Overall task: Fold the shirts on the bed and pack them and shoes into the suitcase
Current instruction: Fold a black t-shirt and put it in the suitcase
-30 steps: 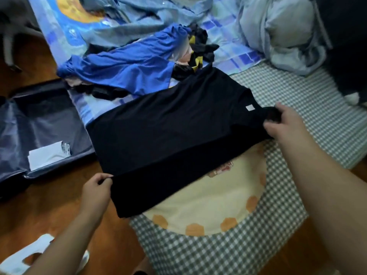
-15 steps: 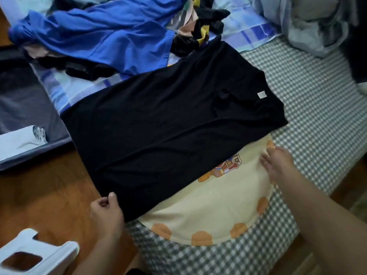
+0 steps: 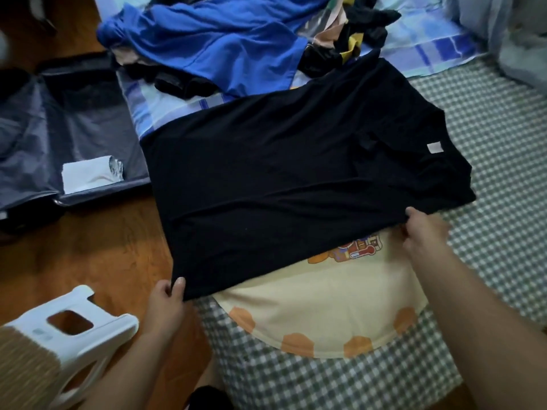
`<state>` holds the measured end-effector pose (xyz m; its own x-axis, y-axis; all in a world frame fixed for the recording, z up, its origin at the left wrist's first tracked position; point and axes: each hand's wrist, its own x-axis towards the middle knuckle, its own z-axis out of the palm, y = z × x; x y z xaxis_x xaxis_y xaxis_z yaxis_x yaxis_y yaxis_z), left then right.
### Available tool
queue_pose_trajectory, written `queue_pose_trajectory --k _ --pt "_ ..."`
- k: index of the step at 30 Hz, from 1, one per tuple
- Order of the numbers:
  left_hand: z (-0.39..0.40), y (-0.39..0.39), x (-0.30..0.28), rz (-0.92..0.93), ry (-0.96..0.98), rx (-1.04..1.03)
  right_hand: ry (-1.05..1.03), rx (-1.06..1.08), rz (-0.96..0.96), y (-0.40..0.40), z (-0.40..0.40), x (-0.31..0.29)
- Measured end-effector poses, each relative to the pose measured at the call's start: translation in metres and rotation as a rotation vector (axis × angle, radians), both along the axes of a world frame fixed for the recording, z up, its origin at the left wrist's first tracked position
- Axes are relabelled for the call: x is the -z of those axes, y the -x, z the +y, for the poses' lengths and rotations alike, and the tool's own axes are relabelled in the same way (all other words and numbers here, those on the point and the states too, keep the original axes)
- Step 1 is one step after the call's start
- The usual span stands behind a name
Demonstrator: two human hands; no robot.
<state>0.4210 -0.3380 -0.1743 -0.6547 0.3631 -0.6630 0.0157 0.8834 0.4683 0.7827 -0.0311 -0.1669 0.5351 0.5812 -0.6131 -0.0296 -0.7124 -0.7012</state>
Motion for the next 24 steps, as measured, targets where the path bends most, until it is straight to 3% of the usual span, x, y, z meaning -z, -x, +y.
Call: queue_pose_trajectory --k 5,8,10,12,14,16,20,24 --pt "-0.055 -0.015 -0.031 0.159 0.025 0.001 0.075 -0.103 -0.243 -0.016 -0.068 -0.043" --pt "-0.082 -0.027 -0.029 0.073 0.262 0.141 0.189 -0.307 -0.448 -0.028 -0.097 -0.053" --pt "-0.075 -0.030 -0.026 0.096 0.351 0.205 0.047 -0.638 -0.801 -0.028 -0.101 -0.046" --pt "-0.048 -0.029 -0.028 0.249 0.160 0.234 -0.293 -1.084 -1.050 -0.018 -0.098 -0.031" --pt "-0.015 -0.019 -0.023 0.373 -0.021 0.409 -0.508 -1.458 -1.040 -0.001 -0.089 -0.020" --pt "0.009 0.003 -0.011 0.379 -0.077 0.549 -0.520 -1.698 -1.035 0.013 -0.077 -0.013" --pt "0.025 0.042 -0.014 0.267 -0.059 0.733 -0.401 -1.842 -1.162 0.021 -0.052 -0.009" --pt "0.009 0.061 -0.040 0.044 -0.267 0.440 -0.569 -1.742 -1.154 0.035 -0.034 -0.020"
